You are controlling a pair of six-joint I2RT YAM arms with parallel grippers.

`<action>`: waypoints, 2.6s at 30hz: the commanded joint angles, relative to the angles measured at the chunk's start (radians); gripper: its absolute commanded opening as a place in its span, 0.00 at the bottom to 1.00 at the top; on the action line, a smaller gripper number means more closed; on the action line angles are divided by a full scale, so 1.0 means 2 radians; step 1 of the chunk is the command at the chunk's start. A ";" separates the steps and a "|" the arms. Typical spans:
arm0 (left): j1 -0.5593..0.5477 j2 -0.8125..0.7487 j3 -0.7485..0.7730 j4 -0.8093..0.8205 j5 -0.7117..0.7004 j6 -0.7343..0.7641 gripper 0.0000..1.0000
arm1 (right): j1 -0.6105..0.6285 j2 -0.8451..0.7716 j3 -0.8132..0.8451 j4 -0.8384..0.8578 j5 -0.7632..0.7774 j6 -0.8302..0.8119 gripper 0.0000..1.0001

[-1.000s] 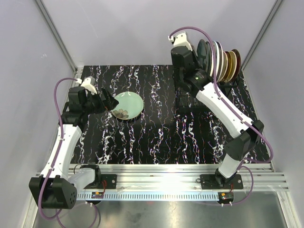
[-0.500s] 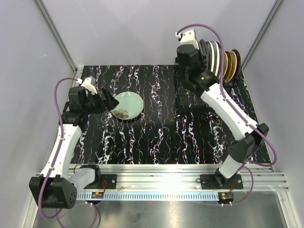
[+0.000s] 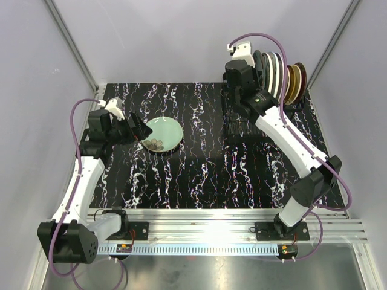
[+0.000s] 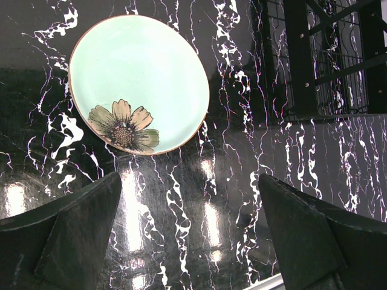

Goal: Load the plates into the dish rack
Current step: Insert the plate into the dish rack, then grab a plate with the left arm

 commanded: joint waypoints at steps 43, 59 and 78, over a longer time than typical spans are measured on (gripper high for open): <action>0.000 0.000 0.013 0.023 0.026 -0.005 0.99 | -0.011 -0.045 0.023 0.011 -0.007 0.038 0.40; 0.000 0.012 0.016 0.013 0.005 0.001 0.99 | -0.010 -0.076 0.043 -0.023 -0.049 0.065 0.50; 0.042 0.085 0.001 0.011 -0.038 -0.019 0.99 | -0.011 -0.375 -0.276 0.009 -0.257 0.239 0.59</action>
